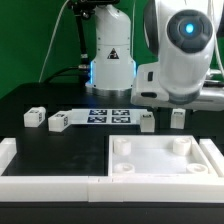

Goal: Assemble one leg

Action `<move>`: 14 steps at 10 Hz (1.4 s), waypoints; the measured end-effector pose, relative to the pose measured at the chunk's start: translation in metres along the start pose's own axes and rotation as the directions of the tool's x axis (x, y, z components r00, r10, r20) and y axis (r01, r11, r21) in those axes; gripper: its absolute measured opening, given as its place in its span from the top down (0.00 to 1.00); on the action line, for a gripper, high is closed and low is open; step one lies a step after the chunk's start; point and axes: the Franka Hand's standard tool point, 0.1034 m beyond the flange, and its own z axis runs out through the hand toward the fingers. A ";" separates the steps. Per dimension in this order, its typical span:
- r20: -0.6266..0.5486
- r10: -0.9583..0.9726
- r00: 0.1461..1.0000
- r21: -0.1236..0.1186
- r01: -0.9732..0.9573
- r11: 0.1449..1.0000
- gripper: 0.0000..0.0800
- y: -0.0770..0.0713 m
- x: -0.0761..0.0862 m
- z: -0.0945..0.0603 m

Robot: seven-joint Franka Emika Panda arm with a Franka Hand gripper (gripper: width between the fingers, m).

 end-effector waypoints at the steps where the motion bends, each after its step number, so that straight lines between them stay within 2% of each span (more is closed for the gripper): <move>1: 0.044 -0.001 0.999 -0.004 0.001 1.000 0.19 -0.001 0.002 0.001; 6: 0.059 -0.010 0.998 -0.019 0.011 1.000 0.19 -0.010 0.003 0.008; 8: 0.059 -0.008 0.998 -0.021 0.009 1.000 0.19 -0.008 0.005 0.018; 11: 0.067 -0.007 0.998 -0.024 0.008 1.000 0.19 -0.008 0.004 0.023; 12: 0.069 -0.008 0.998 -0.026 0.009 1.000 0.36 -0.008 0.004 0.024; 13: 0.069 -0.008 0.998 -0.027 0.010 1.000 0.36 -0.009 0.004 0.024; 14: 0.069 -0.009 0.998 -0.027 0.011 1.000 0.53 -0.009 0.004 0.024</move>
Offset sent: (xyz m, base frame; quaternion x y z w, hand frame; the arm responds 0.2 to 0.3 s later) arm -0.0012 0.0135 -0.0009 0.0035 0.0060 0.0121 0.9999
